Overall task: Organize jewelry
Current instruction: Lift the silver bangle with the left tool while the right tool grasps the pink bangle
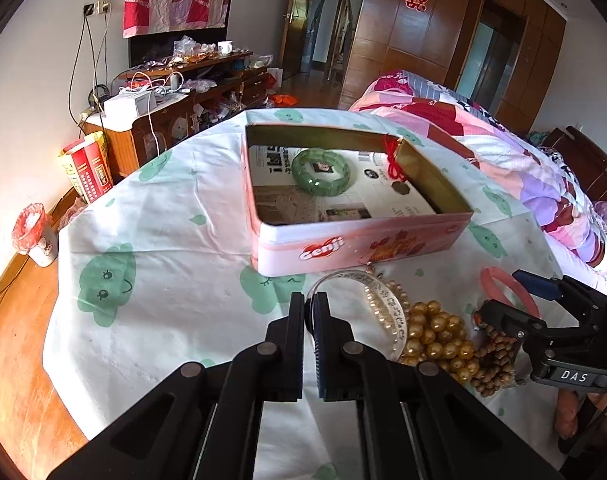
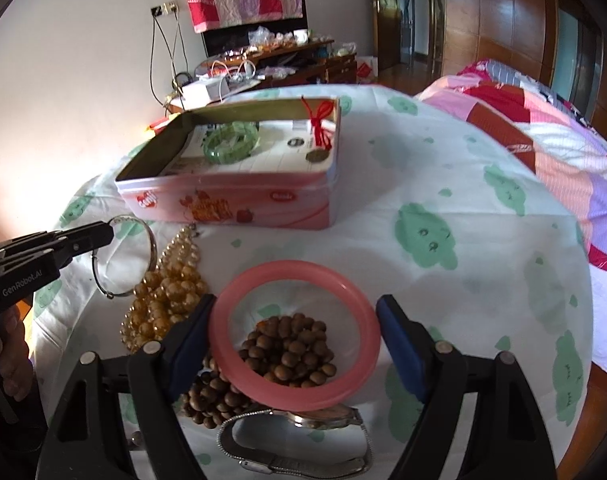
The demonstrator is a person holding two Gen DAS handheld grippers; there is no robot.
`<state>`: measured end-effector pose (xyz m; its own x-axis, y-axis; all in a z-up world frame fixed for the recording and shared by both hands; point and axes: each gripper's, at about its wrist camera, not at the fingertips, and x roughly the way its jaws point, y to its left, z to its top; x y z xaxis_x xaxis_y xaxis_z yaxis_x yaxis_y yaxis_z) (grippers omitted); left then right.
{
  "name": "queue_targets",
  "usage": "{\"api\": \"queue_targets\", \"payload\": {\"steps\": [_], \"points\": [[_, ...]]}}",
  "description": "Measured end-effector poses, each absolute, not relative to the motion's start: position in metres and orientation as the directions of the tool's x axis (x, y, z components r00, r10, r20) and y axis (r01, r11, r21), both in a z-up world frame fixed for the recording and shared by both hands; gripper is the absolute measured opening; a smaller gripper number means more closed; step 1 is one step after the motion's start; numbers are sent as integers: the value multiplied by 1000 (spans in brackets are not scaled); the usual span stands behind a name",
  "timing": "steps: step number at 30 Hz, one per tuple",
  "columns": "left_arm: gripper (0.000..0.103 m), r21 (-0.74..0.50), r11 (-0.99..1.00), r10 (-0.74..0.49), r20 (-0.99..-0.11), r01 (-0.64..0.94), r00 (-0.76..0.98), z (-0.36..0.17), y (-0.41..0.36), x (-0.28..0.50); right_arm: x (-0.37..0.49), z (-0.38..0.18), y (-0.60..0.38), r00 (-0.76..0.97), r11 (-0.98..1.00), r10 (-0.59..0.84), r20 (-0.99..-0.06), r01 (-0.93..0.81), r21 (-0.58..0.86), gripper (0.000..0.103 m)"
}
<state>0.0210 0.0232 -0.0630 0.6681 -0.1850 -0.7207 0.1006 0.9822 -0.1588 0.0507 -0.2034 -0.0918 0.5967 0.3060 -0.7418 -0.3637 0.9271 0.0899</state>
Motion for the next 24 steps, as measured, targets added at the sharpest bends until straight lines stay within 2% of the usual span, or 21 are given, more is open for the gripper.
{"api": "queue_targets", "payload": {"steps": [24], "points": [[3,-82,985,-171,-648,155,742,-16,6,35,65,-54,-207,687,928,324,-651,-364,77,82]]}}
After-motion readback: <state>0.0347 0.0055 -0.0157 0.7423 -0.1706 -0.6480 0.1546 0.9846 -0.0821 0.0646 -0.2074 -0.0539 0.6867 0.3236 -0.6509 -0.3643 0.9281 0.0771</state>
